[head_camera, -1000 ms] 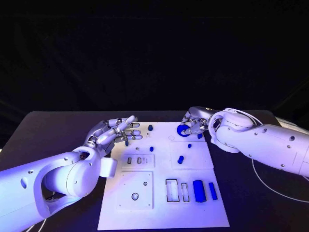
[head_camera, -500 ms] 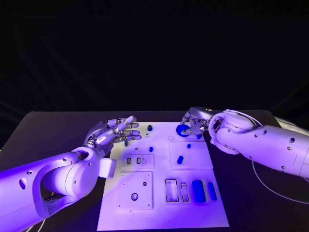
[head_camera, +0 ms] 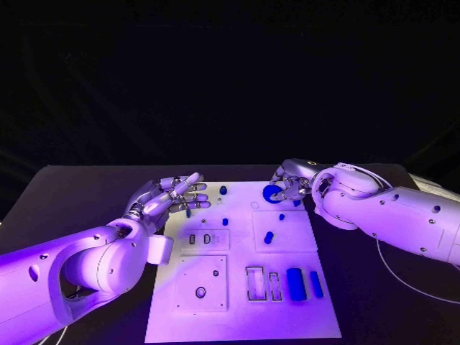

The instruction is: Assemble the parts on the task board

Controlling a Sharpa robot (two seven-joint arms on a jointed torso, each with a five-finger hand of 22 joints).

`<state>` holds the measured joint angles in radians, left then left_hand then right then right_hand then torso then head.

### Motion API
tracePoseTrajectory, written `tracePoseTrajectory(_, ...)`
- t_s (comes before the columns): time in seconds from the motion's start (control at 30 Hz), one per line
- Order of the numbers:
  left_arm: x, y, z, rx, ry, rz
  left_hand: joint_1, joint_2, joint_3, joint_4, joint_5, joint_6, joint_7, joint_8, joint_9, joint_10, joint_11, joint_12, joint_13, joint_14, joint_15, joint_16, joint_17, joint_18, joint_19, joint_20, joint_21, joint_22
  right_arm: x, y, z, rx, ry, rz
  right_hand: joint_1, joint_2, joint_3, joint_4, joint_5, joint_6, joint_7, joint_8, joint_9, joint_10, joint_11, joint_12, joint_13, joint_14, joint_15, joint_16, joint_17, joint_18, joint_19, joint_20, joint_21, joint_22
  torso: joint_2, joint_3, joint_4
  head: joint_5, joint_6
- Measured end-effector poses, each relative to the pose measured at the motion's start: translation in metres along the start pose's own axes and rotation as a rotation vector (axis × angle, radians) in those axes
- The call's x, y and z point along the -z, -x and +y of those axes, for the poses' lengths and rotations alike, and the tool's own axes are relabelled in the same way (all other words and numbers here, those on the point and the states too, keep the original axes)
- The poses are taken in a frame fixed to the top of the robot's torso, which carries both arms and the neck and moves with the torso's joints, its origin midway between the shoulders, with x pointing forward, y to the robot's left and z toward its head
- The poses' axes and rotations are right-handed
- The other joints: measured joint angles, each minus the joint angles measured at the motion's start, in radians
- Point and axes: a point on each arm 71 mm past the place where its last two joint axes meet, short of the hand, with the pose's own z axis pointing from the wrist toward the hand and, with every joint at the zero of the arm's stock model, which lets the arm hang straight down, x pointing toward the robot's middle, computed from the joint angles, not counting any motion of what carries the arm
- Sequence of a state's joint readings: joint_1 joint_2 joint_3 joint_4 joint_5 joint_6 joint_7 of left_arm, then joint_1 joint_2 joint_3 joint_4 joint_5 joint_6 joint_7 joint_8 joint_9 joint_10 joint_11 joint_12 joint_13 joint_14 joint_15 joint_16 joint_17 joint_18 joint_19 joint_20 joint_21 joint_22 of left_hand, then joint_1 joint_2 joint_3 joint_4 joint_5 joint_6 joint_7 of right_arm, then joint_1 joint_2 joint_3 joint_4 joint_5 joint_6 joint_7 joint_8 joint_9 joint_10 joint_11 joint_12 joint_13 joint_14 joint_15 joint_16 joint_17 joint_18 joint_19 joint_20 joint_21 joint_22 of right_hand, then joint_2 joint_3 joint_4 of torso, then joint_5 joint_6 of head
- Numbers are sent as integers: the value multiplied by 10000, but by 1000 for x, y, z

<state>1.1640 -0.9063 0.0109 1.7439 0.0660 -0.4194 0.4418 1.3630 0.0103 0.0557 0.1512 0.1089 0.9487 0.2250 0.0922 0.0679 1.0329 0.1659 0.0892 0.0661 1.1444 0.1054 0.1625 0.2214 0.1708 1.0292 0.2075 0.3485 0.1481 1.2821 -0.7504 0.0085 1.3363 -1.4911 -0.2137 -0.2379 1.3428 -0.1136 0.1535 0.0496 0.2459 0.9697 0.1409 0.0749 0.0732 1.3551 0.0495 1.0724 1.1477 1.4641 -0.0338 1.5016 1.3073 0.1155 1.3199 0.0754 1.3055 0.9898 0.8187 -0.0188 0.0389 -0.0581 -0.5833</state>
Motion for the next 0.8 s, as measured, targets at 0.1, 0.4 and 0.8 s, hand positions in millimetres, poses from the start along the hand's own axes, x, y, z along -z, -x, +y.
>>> tracePoseTrajectory(0.1, 0, 0, 0, -2, 5, -4, 28, 28, 0, 0, 0, 0, 0, -20, 0, 0, 0, 0, 0, 0, 0, 0, -1, 1, 0, 0, 0, 0, 1, 0, -1, 6, -9, 13, 0, 0, 0, 0, 2, 0, 0, 0, 15, 0, 0, 0, 27, -15, 14, 0, 0, -1, 0, 0, 0, 13, 0, -2, 5, -4, -9)
tracePoseTrajectory(0.4, 0, 1, 0, -4, 12, -8, 28, 28, 0, 0, 0, 0, 0, -20, 0, 0, 0, 0, 0, 0, 0, 0, -2, 1, 0, 0, 0, 0, 1, 0, -2, 10, -4, 55, -1, 1, 57, 1, 80, 79, -5, 60, 38, 0, 0, 0, 116, -14, 14, 0, 8, 0, 0, 0, 0, 23, 0, -3, 5, -12, -29)
tracePoseTrajectory(0.8, 0, 1, 0, -3, 20, -12, 28, 28, -2, -55, 0, 0, 0, -20, 0, 0, 0, -43, 0, 0, 0, 0, 10, 1, 0, 0, 0, 0, 2, 0, -3, -12, 7, 72, -75, 95, 389, -14, 42, 368, -78, 257, 65, 76, -75, 223, 328, -14, 14, -1, 7, -1, 0, 0, 40, 61, 3, -4, 13, -28, -43)
